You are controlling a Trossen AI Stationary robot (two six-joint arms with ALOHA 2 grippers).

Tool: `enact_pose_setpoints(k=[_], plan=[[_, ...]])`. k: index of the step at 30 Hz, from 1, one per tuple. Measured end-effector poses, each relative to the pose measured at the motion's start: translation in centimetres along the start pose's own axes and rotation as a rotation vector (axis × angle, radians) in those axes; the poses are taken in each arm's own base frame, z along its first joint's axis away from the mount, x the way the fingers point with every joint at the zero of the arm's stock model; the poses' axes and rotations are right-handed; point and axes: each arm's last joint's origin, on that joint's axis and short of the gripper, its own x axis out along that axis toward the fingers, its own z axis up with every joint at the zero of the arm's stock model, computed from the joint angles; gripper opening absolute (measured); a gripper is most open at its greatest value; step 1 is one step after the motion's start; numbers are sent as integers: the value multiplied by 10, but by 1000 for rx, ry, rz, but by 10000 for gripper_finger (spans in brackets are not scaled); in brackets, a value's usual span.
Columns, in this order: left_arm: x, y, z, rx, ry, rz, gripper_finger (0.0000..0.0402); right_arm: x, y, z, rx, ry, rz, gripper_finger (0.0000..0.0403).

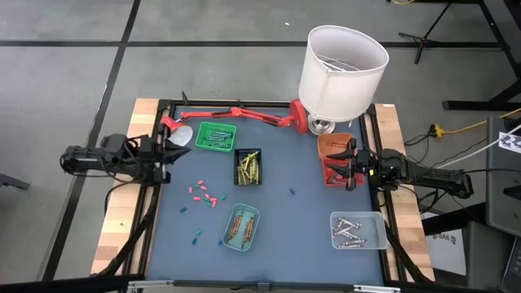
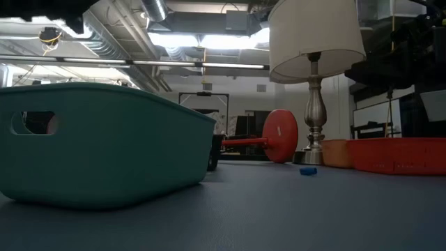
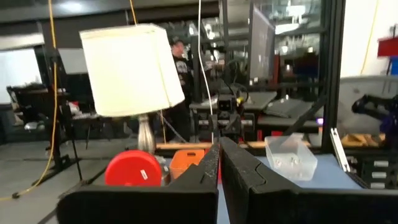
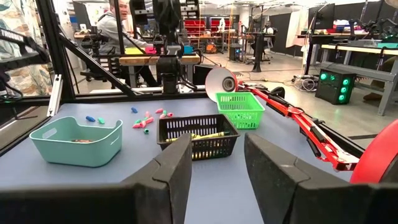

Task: Sort crayons
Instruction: Return to Home Position

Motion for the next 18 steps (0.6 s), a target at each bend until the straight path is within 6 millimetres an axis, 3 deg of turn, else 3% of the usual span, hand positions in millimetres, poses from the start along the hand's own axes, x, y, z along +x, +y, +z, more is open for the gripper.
enact_pose_setpoints(k=[3, 14, 18], plan=[[-9, 1, -11, -8, -35, 3, 1, 0, 0, 0, 0, 0, 0, 147], [-4, -3, -38, 15, 99, -20, 2, 0, 0, 0, 0, 0, 0, 147], [-1, -6, -59, -5, 163, -39, 2, 0, 0, 0, 0, -1, 0, 147]])
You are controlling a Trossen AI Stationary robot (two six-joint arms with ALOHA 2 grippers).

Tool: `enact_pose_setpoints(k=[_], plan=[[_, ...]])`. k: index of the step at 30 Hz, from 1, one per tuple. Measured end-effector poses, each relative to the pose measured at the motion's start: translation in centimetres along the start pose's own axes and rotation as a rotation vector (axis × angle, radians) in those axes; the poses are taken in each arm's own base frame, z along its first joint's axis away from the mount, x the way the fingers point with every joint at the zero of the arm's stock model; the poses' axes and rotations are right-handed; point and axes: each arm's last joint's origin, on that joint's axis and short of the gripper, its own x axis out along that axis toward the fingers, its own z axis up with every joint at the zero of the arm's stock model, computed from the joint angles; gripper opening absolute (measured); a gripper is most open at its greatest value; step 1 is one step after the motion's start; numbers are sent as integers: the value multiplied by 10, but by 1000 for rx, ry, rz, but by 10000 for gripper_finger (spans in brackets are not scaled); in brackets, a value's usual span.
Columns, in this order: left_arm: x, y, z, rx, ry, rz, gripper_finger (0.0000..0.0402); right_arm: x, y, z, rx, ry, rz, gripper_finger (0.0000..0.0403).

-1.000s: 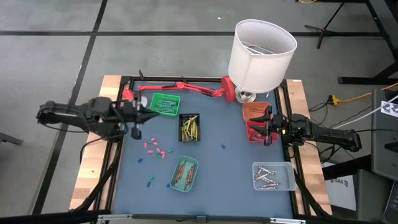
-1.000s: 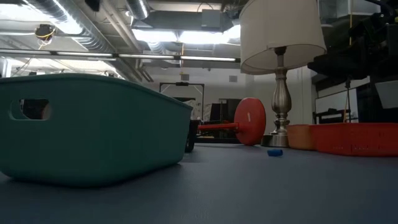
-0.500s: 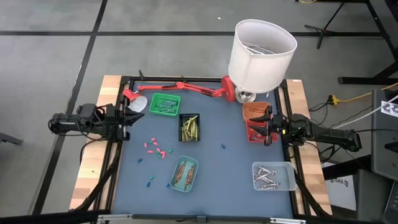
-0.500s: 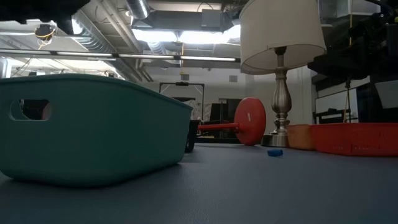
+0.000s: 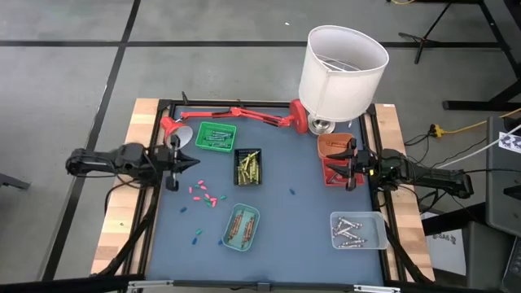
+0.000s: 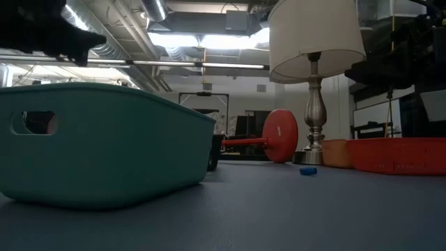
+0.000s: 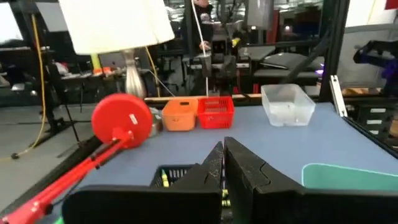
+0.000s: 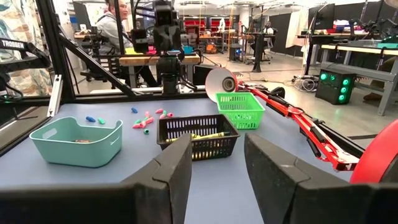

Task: Sort crayons
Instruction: Return to Home Position

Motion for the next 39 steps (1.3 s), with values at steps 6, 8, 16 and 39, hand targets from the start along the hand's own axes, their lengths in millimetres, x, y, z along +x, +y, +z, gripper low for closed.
enact_pose_setpoints(k=[6, 8, 16, 39], plan=[[10, -3, -27, -20, -13, 7, 2, 0, 0, 0, 0, 0, 0, 147], [13, -4, -35, -23, -31, 8, 2, 0, 0, 0, 0, 0, 0, 147], [13, -2, -35, 5, -44, 51, 2, 0, 0, 0, 0, 1, 0, 147], [13, 3, -35, 48, -38, 114, 2, 0, 0, 0, 0, 0, 0, 147]])
